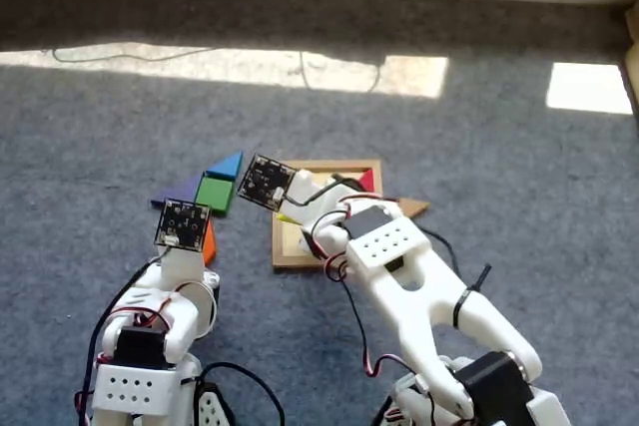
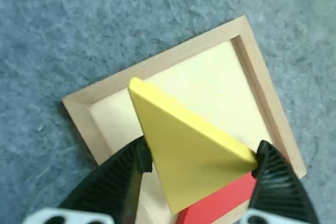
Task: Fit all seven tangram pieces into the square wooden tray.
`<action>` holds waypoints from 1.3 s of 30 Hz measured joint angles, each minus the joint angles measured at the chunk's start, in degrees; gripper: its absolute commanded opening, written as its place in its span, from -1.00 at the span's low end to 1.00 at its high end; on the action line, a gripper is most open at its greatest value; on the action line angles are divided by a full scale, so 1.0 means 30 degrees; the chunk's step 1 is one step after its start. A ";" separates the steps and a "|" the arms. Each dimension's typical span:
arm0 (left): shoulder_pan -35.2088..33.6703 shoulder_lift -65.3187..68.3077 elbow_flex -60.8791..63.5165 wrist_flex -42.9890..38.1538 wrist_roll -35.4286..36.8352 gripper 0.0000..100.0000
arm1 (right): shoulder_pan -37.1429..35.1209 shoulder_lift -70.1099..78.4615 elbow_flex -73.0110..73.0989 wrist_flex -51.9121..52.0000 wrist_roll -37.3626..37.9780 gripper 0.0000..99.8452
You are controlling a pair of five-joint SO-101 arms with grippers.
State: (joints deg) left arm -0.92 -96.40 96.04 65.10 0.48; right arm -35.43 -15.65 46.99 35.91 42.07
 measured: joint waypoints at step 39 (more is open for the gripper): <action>0.0000 0.0000 0.0000 0.0000 0.0000 -0.98 | 0.4835 0.0791 -0.6505 0.8059 -0.8938 -0.55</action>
State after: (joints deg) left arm -0.92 -96.40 96.04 65.10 0.48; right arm -20.92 -13.27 27.47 60.09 15.25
